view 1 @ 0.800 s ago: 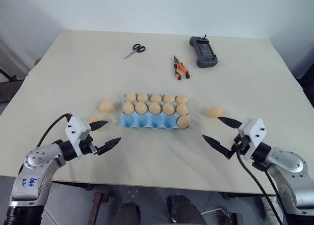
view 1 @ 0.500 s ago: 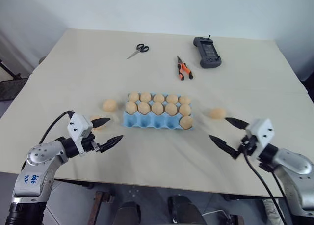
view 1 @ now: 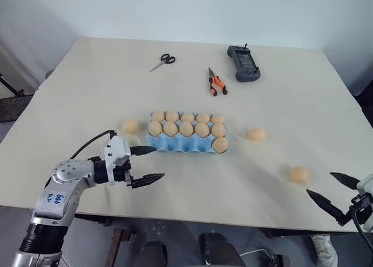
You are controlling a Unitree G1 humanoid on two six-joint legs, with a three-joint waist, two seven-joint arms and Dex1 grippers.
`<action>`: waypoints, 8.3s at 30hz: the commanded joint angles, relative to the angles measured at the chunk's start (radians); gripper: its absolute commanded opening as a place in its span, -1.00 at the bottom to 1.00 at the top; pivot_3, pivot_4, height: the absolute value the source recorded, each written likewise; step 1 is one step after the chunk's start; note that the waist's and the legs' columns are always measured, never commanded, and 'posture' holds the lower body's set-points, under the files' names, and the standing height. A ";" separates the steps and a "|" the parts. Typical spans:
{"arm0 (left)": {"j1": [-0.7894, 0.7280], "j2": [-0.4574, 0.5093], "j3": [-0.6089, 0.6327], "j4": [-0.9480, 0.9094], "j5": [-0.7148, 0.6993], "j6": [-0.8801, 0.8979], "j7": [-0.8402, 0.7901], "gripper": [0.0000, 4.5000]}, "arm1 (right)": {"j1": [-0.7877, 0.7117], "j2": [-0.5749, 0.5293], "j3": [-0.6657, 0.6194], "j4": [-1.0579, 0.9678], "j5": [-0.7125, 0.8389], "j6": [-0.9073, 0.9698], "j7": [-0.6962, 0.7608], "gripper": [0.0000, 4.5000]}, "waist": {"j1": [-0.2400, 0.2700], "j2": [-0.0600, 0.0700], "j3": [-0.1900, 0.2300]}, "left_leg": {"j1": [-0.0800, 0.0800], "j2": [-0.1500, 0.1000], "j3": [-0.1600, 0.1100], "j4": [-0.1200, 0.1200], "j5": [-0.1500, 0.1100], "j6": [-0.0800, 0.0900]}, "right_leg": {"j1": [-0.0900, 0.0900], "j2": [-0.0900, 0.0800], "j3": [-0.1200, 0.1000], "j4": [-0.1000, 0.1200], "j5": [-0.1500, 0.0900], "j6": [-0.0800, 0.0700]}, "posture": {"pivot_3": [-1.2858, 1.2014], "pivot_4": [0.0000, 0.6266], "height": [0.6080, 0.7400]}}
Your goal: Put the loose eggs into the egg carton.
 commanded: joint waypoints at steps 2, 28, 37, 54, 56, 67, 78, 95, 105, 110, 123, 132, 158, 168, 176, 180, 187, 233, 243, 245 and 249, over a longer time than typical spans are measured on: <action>-0.030 -0.006 -0.019 0.007 0.005 -0.069 -0.048 0.97 | -0.063 -0.028 0.048 0.033 -0.003 -0.011 0.022 1.00 | 0.000 0.000 0.000 | 0.000 0.000 0.000 0.000 0.000 0.000 | -0.001 0.000 0.000 0.000 0.000 0.000 | 0.03 -0.52 1.00; 0.026 -0.025 0.005 -0.051 -0.033 -0.031 0.027 1.00 | -0.396 -0.006 0.364 0.078 -0.007 0.095 0.018 0.08 | -0.002 0.001 0.000 | -0.002 0.001 -0.001 0.000 0.000 0.000 | -0.003 -0.001 -0.002 0.002 0.001 0.001 | 0.03 -0.52 1.00; 0.132 -0.009 0.160 0.003 -0.017 -0.044 0.115 1.00 | -0.825 0.225 0.706 -0.062 -0.062 0.375 -0.196 0.08 | -0.008 0.001 0.001 | -0.003 0.002 -0.004 0.000 0.003 -0.004 | -0.009 -0.002 -0.009 0.009 0.003 -0.002 | 0.03 -0.52 1.00; 0.173 -0.017 0.193 -0.087 -0.050 -0.005 0.174 1.00 | -0.892 0.281 0.738 -0.087 -0.051 0.425 -0.199 0.98 | 0.006 0.001 0.000 | -0.025 -0.001 -0.004 0.009 0.003 -0.005 | -0.028 -0.012 -0.025 0.012 0.003 -0.002 | 0.03 -0.52 1.00; 0.167 -0.017 0.193 -0.094 -0.054 0.002 0.180 1.00 | -0.841 0.237 0.679 -0.107 -0.040 0.412 -0.194 0.98 | 0.010 0.001 0.000 | -0.025 -0.001 -0.005 0.011 0.001 -0.002 | -0.027 -0.012 -0.026 0.013 0.003 -0.002 | 0.03 -0.52 1.00; 0.108 -0.030 0.137 -0.070 -0.042 0.002 0.165 1.00 | -0.392 0.149 0.284 -0.155 -0.055 0.062 -0.190 0.98 | 0.012 0.001 0.000 | -0.020 -0.003 -0.004 0.011 0.001 0.000 | -0.021 -0.015 -0.027 0.011 0.003 -0.002 | 0.03 -0.52 1.00; -0.052 -0.075 -0.021 0.003 0.001 -0.025 0.097 1.00 | -0.079 0.177 0.098 -0.090 -0.030 -0.085 -0.175 0.98 | 0.006 0.001 0.000 | -0.015 -0.008 -0.002 0.011 0.005 0.004 | -0.017 -0.017 -0.025 0.013 0.004 0.000 | 0.03 -0.52 1.00; 0.010 -0.084 -0.003 -0.039 -0.012 -0.021 0.110 1.00 | -0.675 0.120 0.407 0.228 -0.091 0.156 -0.213 0.98 | -0.008 0.002 0.003 | -0.002 -0.008 -0.001 0.005 0.007 0.007 | -0.004 -0.020 -0.025 0.005 0.010 0.002 | 0.03 -0.52 1.00; 0.066 -0.084 0.018 -0.105 -0.025 -0.008 0.150 1.00 | -0.913 0.144 0.547 0.572 -0.199 0.063 -0.151 0.70 | 0.008 0.002 0.003 | -0.022 -0.009 0.000 0.001 0.010 0.001 | -0.024 -0.022 -0.026 0.002 0.010 0.004 | 0.03 -0.52 1.00; 0.099 -0.077 0.060 -0.127 -0.031 -0.003 0.178 1.00 | -0.895 0.157 0.542 0.516 -0.159 0.057 -0.103 0.08 | 0.008 0.002 0.003 | -0.022 -0.009 0.000 0.001 0.010 0.001 | -0.024 -0.022 -0.026 0.001 0.010 0.004 | 0.03 -0.52 1.00; 0.272 -0.051 0.272 -0.085 -0.038 -0.027 0.233 1.00 | -1.000 0.337 0.799 0.032 -0.115 0.436 -0.178 0.08 | -0.015 0.002 0.003 | -0.018 -0.007 -0.002 0.000 0.013 0.003 | -0.024 -0.021 -0.029 0.008 0.012 0.001 | 0.03 -0.52 1.00; 0.276 -0.076 0.254 -0.105 -0.033 -0.023 0.247 1.00 | -1.041 0.416 0.893 0.050 -0.167 0.472 -0.232 0.41 | -0.002 0.002 0.003 | -0.021 -0.014 -0.004 -0.001 0.013 0.006 | -0.023 -0.037 -0.053 0.002 0.013 0.002 | 0.03 -0.52 1.00; 0.545 -0.146 0.474 -0.198 -0.083 -0.038 0.360 1.00 | -0.515 0.074 0.482 -0.170 0.074 0.061 0.156 0.99 | 0.004 0.002 0.003 | -0.017 -0.012 -0.001 -0.004 0.011 0.010 | -0.019 -0.037 -0.056 -0.004 0.014 0.000 | 0.03 -0.52 1.00; 0.367 -0.213 0.319 -0.192 0.021 -0.012 0.542 1.00 | -0.515 0.059 0.519 -0.168 0.052 0.025 0.158 0.99 | 0.016 0.002 0.003 | -0.016 -0.013 -0.001 -0.002 0.019 0.010 | -0.015 -0.038 -0.056 -0.006 0.022 -0.001 | 0.03 -0.52 1.00; 0.136 -0.232 0.169 -0.033 0.167 -0.012 0.646 1.00 | -0.499 0.056 0.536 -0.186 0.051 0.031 0.159 0.99 | 0.014 0.002 0.003 | -0.017 -0.014 -0.001 -0.003 0.019 0.010 | -0.017 -0.037 -0.056 -0.005 0.024 0.001 | 0.03 -0.52 1.00; 0.094 -0.251 0.155 0.054 0.165 0.011 0.650 1.00 | -0.490 0.062 0.536 -0.206 0.059 0.046 0.137 0.99 | 0.014 0.002 0.003 | -0.018 -0.013 0.000 -0.003 0.019 0.009 | -0.019 -0.036 -0.055 -0.004 0.024 0.002 | 0.03 -0.52 1.00; 0.079 -0.284 0.149 0.095 0.156 -0.022 0.637 0.31 | -0.476 0.065 0.542 -0.222 0.062 0.056 0.111 1.00 | 0.017 0.001 0.002 | -0.019 -0.013 -0.001 -0.003 0.019 0.009 | -0.019 -0.037 -0.055 -0.005 0.024 0.002 | 0.03 -0.52 1.00; -0.010 -0.183 0.198 0.114 0.105 -0.184 0.350 0.95 | -0.456 0.079 0.578 -0.283 0.069 0.076 0.001 1.00 | 0.020 0.001 0.003 | -0.019 -0.014 0.000 -0.002 0.024 0.009 | -0.019 -0.037 -0.054 -0.004 0.027 0.003 | 0.03 -0.52 1.00; 0.324 -0.185 0.462 0.041 0.026 -0.168 0.438 0.95 | -0.480 0.095 0.584 -0.208 0.052 -0.021 0.057 1.00 | 0.015 0.001 0.003 | -0.019 -0.014 -0.001 -0.004 0.023 0.010 | -0.018 -0.039 -0.055 -0.007 0.027 0.003 | 0.03 -0.52 1.00; 0.356 -0.193 0.472 0.028 0.007 -0.157 0.446 0.95 | -0.482 0.100 0.582 -0.198 0.056 -0.037 0.063 1.00 | 0.017 0.001 0.003 | -0.019 -0.014 -0.001 -0.004 0.023 0.010 | -0.018 -0.039 -0.055 -0.008 0.027 0.003 | 0.03 -0.52 1.00; 0.349 -0.188 0.451 0.014 0.003 -0.144 0.457 0.95 | -0.489 0.100 0.582 -0.184 0.058 -0.054 0.072 1.00 | 0.019 0.001 0.003 | -0.019 -0.014 -0.001 -0.004 0.023 0.011 | -0.018 -0.039 -0.056 -0.009 0.027 0.002 | 0.03 -0.52 1.00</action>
